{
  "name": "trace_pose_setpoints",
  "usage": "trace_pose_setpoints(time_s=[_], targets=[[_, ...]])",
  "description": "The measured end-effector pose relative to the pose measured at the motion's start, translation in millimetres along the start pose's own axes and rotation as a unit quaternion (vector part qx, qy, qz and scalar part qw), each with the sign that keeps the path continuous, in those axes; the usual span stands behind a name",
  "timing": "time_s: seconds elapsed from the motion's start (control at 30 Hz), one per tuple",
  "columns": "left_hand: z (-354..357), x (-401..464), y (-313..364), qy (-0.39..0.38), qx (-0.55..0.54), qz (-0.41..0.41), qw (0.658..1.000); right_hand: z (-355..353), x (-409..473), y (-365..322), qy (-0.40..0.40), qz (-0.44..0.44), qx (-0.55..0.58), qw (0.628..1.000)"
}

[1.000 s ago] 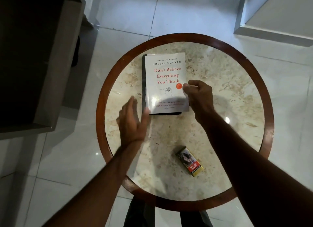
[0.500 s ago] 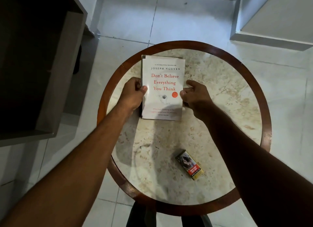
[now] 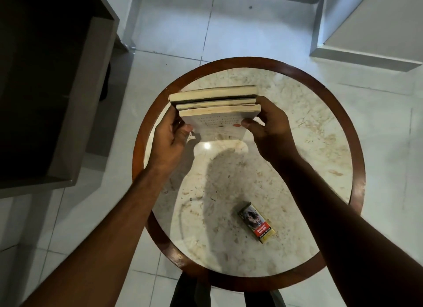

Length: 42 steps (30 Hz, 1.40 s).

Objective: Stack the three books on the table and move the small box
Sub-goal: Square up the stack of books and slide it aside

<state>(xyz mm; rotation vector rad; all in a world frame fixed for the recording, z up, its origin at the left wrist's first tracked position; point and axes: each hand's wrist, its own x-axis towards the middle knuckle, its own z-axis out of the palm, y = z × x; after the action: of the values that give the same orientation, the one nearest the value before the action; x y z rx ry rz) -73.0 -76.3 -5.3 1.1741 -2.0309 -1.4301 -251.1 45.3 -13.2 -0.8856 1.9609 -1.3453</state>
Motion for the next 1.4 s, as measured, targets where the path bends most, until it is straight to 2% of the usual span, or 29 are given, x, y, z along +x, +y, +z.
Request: trace_pose_setpoints(time_s=[0.3, 0.4, 0.5, 0.57, 0.67, 0.73, 0.93, 1.13, 1.23, 1.33, 1.4], targets=[[3, -6, -6, 0.05, 0.024, -0.006, 0.998, -1, -7, -6, 0.03, -0.038, -0.023, 0.999], [6, -6, 2, 0.05, 0.014, 0.003, 0.999, 2, -9, -3, 0.048, -0.031, -0.033, 0.998], [11, -3, 14, 0.044, -0.001, -0.023, 0.999, -6, -5, -8, 0.07, -0.009, -0.046, 0.996], [21, 1, 18, 0.026, 0.015, -0.076, 0.997, -23, -5, -11, 0.06, 0.02, -0.076, 0.995], [55, 7, 27, -0.057, 0.048, -0.176, 0.982, -64, -13, -1, 0.024, 0.082, -0.144, 0.986], [84, 12, 34, -0.101, 0.078, -0.2, 0.971, -91, -20, 12, 0.01, 0.132, -0.133, 0.982], [166, 28, 50, -0.169, 0.135, -0.201, 0.955, -150, -16, 64, 0.025, 0.257, -0.135, 0.957], [210, 32, 40, -0.182, 0.203, -0.2, 0.941, -161, -2, 92, 0.003, 0.249, -0.277, 0.928], [217, 35, 39, -0.175, 0.243, -0.179, 0.937, -162, 4, 96, -0.002, 0.263, -0.268, 0.927], [208, 36, 39, -0.163, 0.285, -0.148, 0.933, -174, 0, 88, 0.046, 0.303, -0.181, 0.935], [180, 26, 28, -0.123, 0.316, -0.114, 0.934, -181, -16, 71, 0.123, 0.245, -0.211, 0.938]])
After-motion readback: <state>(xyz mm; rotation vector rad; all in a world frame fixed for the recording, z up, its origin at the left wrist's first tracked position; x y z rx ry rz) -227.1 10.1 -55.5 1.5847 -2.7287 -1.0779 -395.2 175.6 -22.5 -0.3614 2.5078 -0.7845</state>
